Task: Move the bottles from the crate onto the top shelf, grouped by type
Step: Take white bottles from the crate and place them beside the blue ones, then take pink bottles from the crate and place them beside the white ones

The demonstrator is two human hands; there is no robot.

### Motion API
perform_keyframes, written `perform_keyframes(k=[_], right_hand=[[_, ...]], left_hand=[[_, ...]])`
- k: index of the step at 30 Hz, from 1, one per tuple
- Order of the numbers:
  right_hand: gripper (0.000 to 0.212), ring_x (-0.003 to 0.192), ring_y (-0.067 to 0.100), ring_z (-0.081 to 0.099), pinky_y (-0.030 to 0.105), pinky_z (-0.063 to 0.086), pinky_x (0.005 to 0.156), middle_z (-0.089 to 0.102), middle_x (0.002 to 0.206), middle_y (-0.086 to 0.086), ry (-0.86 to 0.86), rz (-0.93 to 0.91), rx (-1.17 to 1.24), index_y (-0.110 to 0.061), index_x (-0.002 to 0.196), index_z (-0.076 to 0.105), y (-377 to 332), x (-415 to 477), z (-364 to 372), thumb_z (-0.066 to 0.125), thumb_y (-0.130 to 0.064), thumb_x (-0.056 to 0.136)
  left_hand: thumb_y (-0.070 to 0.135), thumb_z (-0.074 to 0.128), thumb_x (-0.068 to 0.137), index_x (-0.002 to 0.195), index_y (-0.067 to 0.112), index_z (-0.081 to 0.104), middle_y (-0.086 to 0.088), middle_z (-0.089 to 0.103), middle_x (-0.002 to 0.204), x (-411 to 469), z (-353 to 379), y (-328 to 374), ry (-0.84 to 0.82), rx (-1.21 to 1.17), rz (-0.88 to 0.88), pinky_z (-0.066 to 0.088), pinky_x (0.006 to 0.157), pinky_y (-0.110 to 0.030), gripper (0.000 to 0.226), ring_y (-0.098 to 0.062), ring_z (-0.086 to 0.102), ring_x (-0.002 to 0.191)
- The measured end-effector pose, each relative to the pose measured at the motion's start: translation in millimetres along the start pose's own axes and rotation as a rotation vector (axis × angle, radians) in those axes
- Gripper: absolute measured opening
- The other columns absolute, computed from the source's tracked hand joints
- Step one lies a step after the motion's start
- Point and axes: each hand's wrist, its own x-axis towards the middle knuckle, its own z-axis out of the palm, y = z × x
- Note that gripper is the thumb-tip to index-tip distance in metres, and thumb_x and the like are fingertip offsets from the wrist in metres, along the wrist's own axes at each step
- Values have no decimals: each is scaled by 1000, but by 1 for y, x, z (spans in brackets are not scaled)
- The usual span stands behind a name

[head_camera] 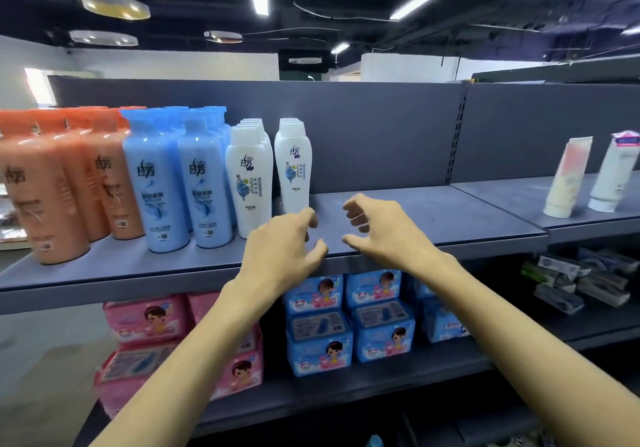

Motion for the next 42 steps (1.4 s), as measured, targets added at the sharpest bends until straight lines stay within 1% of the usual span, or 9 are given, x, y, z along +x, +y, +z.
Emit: perform_keyframes(k=[3, 9, 11, 15, 21, 25, 29, 34, 42], right_hand=[[40, 101, 12, 66, 35, 54, 92, 68, 115, -1, -15, -23, -27, -15, 122, 59, 4, -41, 2, 75, -23, 85], [32, 98, 18, 66, 40, 52, 91, 69, 106, 0, -23, 26, -100, -15, 116, 64, 23, -91, 26, 73, -22, 86], [31, 95, 16, 66, 39, 52, 90, 70, 104, 0, -60, 92, -89, -14, 113, 65, 38, -111, 40, 74, -22, 85], [27, 91, 15, 67, 37, 54, 87, 72, 100, 1, -229, 249, -75, -15, 111, 65, 72, -156, 78, 73, -21, 86], [25, 86, 18, 66, 36, 54, 84, 70, 89, -3, -472, 498, -13, -20, 104, 66, 108, -241, 151, 73, -22, 79], [25, 95, 25, 65, 35, 52, 85, 71, 98, 3, -653, 602, -12, -19, 105, 63, 123, -291, 192, 68, -21, 80], [21, 101, 30, 65, 22, 48, 70, 68, 108, 9, -792, 701, -4, -16, 105, 60, 130, -324, 226, 59, -11, 84], [37, 118, 36, 58, 38, 46, 97, 56, 130, 18, -961, 675, -147, -6, 131, 51, 135, -347, 259, 53, -8, 94], [34, 123, 35, 56, 40, 45, 100, 54, 136, 18, -1012, 710, -222, -4, 135, 47, 139, -364, 292, 41, -8, 102]], left_hand=[[47, 52, 85, 98, 27, 53, 9, 62, 84, -33, 3, 10, 53, -20, 74, 43, 64, -32, 24, -17, 58, 82], [49, 47, 86, 94, 23, 50, 5, 61, 86, -77, 66, 30, -120, -26, 67, 34, 60, -32, 27, -22, 60, 85], [47, 48, 87, 95, 23, 51, 4, 64, 89, -101, 97, 34, -193, -52, 33, 38, 62, -33, 25, -23, 62, 88], [42, 49, 88, 97, 22, 52, 3, 64, 94, -161, 158, 42, -395, -128, -49, 45, 71, -35, 22, -23, 61, 94], [41, 48, 87, 100, 23, 52, 4, 63, 93, -257, 212, 59, -610, -193, -160, 49, 69, -36, 22, -22, 62, 90], [39, 47, 87, 97, 23, 50, 3, 63, 96, -304, 233, 73, -748, -216, -171, 49, 74, -37, 19, -22, 61, 93], [36, 47, 87, 88, 24, 42, 2, 64, 96, -326, 248, 72, -842, -236, -198, 47, 73, -36, 13, -24, 62, 93], [32, 48, 86, 95, 22, 51, 3, 65, 95, -341, 260, 71, -886, -262, -228, 46, 72, -36, 14, -24, 62, 92], [30, 50, 87, 101, 19, 56, 3, 66, 96, -362, 278, 71, -932, -303, -339, 50, 74, -36, 19, -24, 63, 92]])
